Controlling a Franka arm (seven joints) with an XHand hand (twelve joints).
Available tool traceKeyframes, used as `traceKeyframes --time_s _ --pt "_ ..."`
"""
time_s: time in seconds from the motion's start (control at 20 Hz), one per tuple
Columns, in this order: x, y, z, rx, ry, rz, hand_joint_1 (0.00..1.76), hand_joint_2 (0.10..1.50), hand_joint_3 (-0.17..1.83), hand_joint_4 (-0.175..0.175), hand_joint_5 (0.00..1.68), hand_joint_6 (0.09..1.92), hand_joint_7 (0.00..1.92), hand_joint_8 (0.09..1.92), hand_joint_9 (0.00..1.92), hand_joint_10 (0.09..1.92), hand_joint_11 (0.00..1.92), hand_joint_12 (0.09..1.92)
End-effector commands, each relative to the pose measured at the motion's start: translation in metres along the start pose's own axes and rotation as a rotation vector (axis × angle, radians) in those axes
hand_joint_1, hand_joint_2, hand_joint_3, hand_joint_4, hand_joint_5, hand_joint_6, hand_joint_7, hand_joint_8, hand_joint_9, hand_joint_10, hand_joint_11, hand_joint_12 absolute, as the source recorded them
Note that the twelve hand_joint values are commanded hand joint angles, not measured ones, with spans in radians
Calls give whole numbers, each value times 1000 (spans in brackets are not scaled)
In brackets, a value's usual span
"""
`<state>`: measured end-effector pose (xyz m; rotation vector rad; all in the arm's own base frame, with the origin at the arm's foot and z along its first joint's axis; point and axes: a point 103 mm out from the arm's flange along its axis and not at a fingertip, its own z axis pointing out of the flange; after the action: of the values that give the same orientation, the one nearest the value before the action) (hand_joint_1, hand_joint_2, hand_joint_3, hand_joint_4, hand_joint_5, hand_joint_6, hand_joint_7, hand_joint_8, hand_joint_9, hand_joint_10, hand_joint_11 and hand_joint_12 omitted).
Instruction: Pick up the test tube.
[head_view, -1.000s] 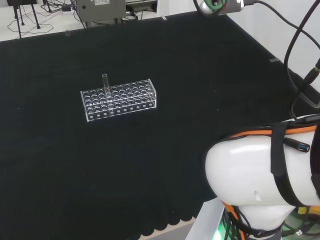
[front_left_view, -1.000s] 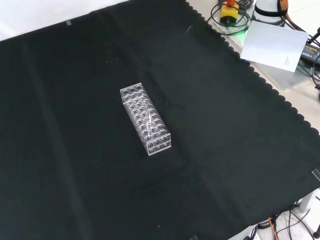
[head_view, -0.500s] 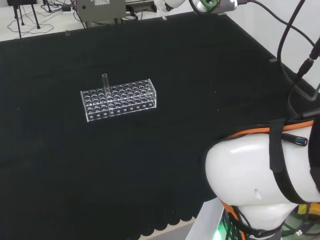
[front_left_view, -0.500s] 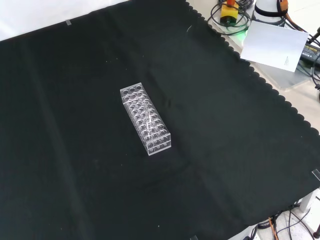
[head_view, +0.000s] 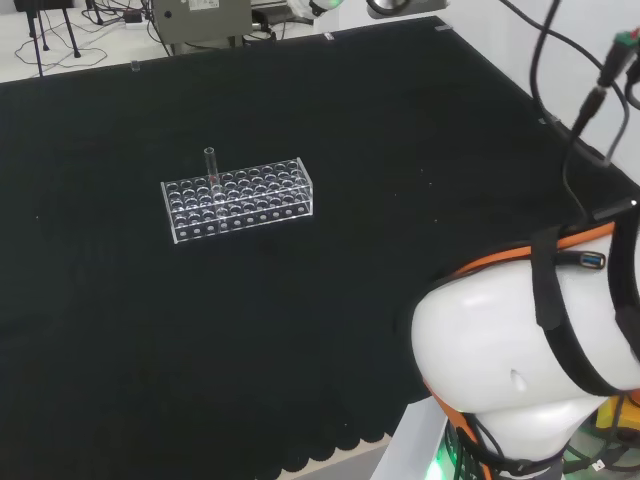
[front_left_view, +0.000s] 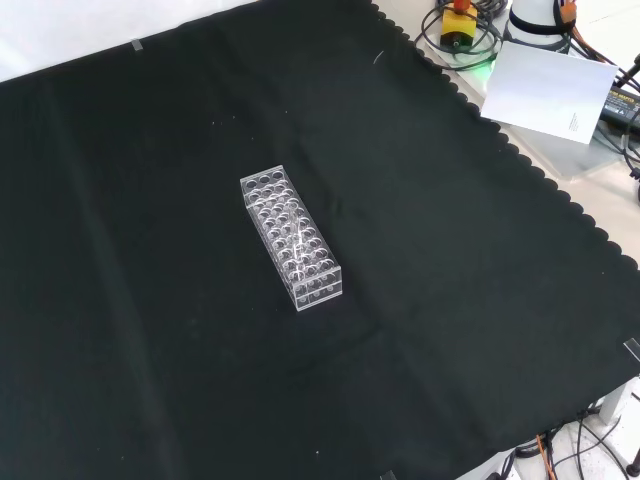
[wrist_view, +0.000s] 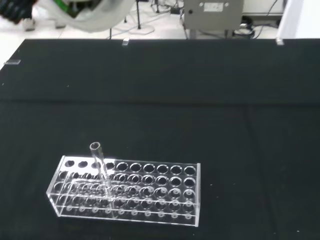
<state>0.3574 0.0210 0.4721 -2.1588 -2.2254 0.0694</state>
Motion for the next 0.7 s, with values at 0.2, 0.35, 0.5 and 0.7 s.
traceKeyframes --time_s 0.2,0.35,0.5,0.7 --pt "24 62 20 61 -9 -114 870 640 660 -88 439 87 367 907 379 968 194 1509" --pt "29 77 28 84 -11 -129 885 639 660 -97 467 88 427 903 427 954 223 1500" --pt "35 97 39 115 -17 -146 899 639 660 -105 489 105 469 903 461 943 243 1493" --pt "47 116 57 152 -42 -178 911 638 661 -109 497 115 488 903 477 939 252 1491"
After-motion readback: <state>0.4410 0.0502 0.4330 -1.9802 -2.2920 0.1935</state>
